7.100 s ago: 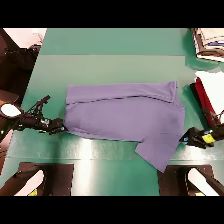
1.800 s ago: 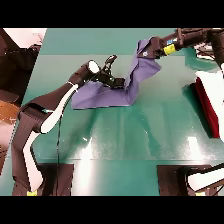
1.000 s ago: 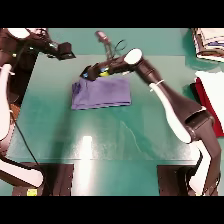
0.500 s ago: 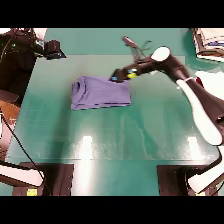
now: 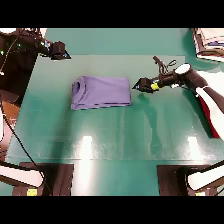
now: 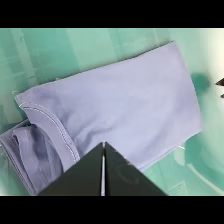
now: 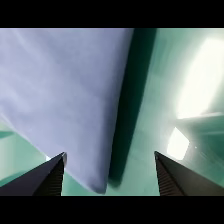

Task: Fold the shirts.

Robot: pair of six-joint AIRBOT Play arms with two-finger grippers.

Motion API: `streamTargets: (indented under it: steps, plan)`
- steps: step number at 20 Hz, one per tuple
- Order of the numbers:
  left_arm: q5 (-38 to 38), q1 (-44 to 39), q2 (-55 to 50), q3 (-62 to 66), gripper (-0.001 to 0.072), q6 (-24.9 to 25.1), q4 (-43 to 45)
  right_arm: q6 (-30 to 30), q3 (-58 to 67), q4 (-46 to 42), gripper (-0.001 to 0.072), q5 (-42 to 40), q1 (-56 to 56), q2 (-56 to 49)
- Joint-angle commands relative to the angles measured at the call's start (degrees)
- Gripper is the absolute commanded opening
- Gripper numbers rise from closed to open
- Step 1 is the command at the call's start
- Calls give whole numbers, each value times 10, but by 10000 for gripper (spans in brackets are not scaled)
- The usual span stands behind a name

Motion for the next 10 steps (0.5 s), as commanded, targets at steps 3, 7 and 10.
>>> streamTargets:
  steps: [3,7,10]
  plan:
    - [-2,-3,0,0,30,4,0,15,66,41,636,32,38,-86]
    - [-2,-3,0,0,30,4,0,18,156,122,617,40,79,-168]
    - [-4,-3,0,0,30,4,0,18,203,127,354,37,104,-200]
